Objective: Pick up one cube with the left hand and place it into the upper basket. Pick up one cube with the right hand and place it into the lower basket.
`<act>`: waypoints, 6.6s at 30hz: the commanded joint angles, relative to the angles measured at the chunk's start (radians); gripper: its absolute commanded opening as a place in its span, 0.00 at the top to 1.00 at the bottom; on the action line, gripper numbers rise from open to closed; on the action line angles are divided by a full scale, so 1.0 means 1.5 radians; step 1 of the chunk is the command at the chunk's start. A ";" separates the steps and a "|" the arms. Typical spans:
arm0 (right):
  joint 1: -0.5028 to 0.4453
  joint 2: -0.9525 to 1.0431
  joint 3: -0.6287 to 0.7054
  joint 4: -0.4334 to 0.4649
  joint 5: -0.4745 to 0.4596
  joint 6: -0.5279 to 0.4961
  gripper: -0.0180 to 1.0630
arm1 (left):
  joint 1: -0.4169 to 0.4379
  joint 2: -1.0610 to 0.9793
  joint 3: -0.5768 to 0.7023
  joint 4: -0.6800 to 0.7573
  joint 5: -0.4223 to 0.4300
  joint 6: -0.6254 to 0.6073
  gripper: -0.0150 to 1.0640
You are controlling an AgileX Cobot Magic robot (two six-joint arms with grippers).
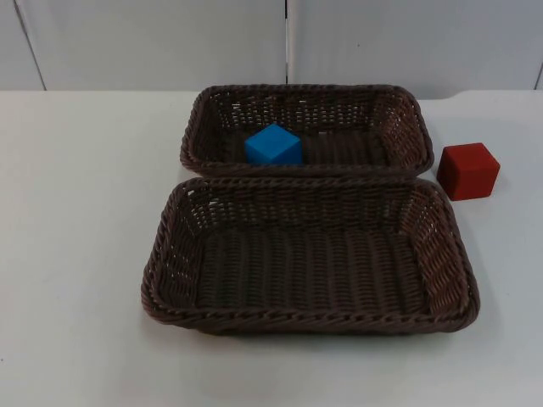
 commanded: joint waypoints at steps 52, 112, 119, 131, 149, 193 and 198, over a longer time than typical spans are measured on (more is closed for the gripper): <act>0.018 1.129 -0.439 0.000 -0.278 -0.065 0.01 | 0.002 -0.003 0.003 0.005 -0.005 -0.004 0.05; 0.047 1.432 -0.485 0.000 -0.631 -0.095 0.98 | 0.002 -0.003 0.003 0.006 -0.016 -0.004 0.05; 0.044 1.335 -0.485 0.000 -0.490 -0.099 0.98 | 0.002 -0.003 0.003 0.006 -0.016 -0.004 0.05; 0.044 1.157 -0.485 0.000 -0.324 -0.099 0.98 | 0.002 -0.003 0.003 0.006 -0.015 -0.004 0.05; 0.112 1.072 -0.485 0.000 -0.310 -0.115 0.98 | 0.002 -0.003 0.003 0.006 -0.015 -0.004 0.05; 0.390 1.073 -0.483 0.007 -0.297 -0.115 0.98 | 0.002 -0.003 0.003 0.007 -0.015 -0.004 0.05; 0.390 1.073 -0.483 0.007 -0.321 -0.115 0.98 | 0.002 -0.003 0.003 0.007 -0.015 -0.004 0.05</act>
